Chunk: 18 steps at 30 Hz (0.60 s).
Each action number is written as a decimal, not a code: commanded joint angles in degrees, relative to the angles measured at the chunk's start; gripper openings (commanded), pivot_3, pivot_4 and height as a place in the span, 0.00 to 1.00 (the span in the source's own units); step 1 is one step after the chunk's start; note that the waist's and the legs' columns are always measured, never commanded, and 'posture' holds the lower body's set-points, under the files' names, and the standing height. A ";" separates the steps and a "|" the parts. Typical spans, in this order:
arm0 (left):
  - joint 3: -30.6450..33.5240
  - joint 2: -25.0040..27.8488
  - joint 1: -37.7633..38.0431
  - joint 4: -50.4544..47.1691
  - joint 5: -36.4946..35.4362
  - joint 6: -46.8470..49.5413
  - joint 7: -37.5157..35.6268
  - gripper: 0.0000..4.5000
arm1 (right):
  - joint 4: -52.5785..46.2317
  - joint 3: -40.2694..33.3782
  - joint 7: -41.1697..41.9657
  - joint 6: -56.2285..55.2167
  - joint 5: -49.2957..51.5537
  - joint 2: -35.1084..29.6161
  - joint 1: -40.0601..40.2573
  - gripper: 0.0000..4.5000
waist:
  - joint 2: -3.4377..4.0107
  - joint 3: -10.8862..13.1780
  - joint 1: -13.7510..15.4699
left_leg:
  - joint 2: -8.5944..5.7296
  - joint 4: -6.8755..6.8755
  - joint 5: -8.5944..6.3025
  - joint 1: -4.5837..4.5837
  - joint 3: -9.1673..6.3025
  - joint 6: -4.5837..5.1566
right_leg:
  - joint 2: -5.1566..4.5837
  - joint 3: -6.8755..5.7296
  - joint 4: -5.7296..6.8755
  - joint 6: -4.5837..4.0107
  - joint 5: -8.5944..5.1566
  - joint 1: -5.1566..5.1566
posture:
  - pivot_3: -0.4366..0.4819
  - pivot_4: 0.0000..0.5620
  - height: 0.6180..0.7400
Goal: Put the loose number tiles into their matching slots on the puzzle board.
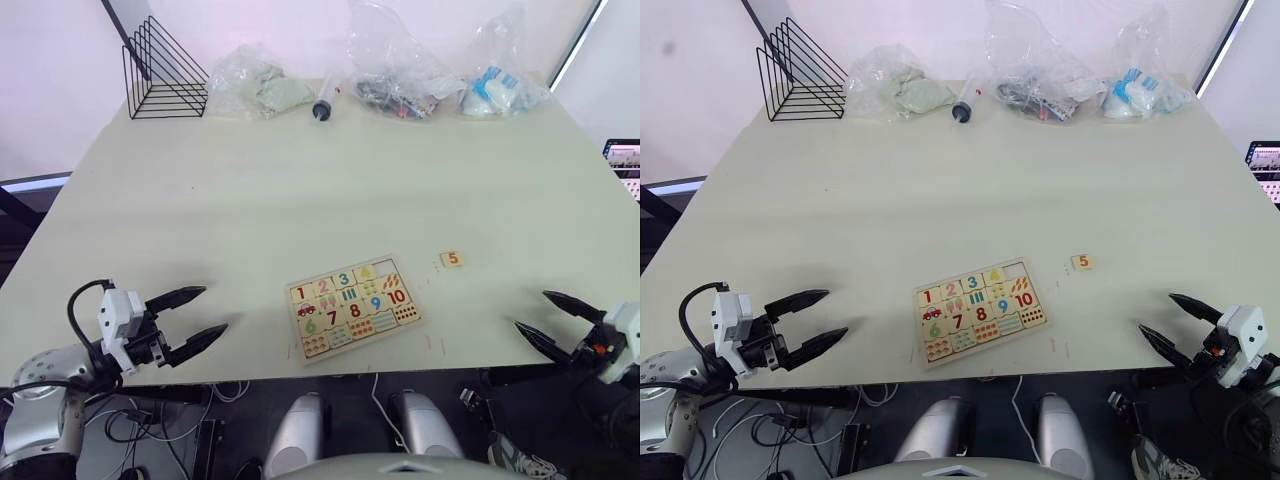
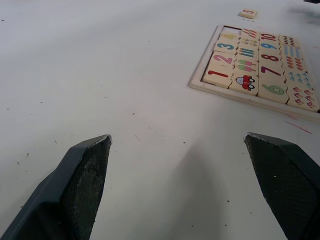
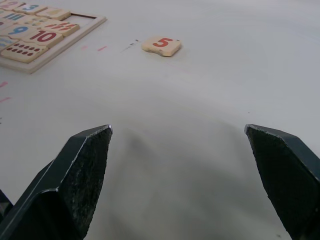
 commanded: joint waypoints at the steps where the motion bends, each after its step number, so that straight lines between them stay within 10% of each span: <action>1: 0.82 0.56 -0.30 0.13 -0.05 -1.20 -0.58 1.00 | -2.19 -0.66 -0.02 -0.36 1.27 -0.34 0.32 0.99 | -0.01 0.00 0.00 | 0.00 0.00 0.00 0.00 0.00 0.00 | 0.00 0.00 0.00 0.00 0.00 0.00 | 0.48 0.27 1.00; 18: -1.59 1.38 -3.93 2.43 0.30 -3.50 -6.33 1.00 | -5.65 2.14 0.23 2.47 1.74 -0.86 -2.45 0.99 | 0.00 -0.01 0.01 | -0.01 0.01 0.00 0.02 0.00 0.00 | 0.01 -0.02 0.00 0.00 0.00 0.03 | 0.48 0.27 1.00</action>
